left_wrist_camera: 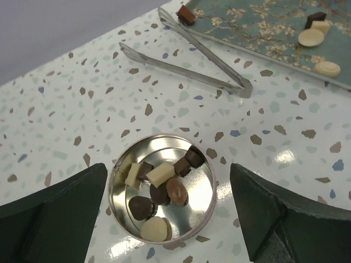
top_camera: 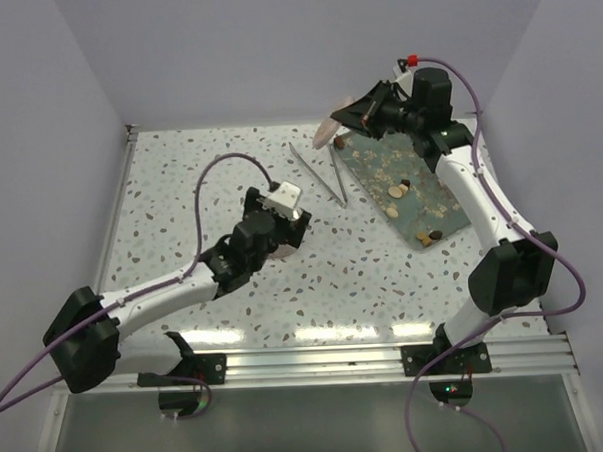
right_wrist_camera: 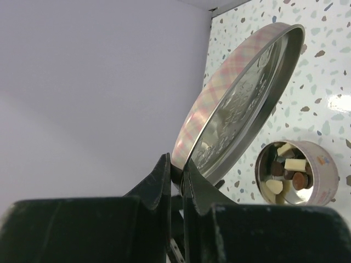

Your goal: Pack the chocolate

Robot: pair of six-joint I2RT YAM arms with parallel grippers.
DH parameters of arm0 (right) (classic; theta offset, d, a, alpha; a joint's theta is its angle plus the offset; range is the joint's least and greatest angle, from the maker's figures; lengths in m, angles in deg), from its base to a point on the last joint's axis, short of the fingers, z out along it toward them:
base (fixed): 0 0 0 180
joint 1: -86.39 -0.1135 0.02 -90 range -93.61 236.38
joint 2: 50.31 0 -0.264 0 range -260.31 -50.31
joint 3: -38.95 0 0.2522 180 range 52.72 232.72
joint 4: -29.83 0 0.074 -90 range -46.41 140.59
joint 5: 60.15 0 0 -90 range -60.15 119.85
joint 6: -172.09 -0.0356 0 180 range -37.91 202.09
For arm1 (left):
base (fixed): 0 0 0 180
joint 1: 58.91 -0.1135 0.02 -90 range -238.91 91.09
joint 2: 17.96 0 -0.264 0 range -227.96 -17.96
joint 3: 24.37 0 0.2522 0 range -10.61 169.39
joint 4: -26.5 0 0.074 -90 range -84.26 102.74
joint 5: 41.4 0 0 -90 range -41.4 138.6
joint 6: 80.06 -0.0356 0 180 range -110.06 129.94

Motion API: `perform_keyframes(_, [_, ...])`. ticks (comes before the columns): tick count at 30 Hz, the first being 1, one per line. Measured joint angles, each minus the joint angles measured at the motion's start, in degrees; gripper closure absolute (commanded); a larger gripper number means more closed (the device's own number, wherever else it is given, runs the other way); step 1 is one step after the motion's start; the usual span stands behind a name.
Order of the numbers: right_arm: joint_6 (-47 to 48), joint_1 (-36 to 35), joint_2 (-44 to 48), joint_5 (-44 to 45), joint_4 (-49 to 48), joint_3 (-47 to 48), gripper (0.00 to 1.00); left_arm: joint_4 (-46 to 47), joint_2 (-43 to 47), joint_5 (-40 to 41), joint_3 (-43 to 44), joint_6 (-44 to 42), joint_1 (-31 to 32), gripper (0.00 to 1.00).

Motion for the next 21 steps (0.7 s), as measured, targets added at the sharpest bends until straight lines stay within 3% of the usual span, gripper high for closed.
perform_keyframes(6, [2.21, 0.07, 0.07, -3.72, -3.89, -3.98, 1.00, -3.26, 6.56, -16.22, -0.17, 18.18, -19.32, 0.00])
perform_keyframes(11, [4.50, 0.07, 0.07, -9.86, -9.88, -8.72, 1.00, 2.01, 6.43, -36.74, -0.63, 38.60, -34.99, 0.00])
perform_keyframes(15, [2.99, 0.07, 0.07, -15.28, -18.32, -13.38, 1.00, 12.31, -0.39, -51.12, -1.79, 55.49, -38.16, 0.00])
perform_keyframes(21, [-5.68, 0.04, 0.07, -20.85, -34.82, -16.31, 1.00, 28.15, -8.39, -62.42, -2.64, 75.47, -37.99, 0.00])
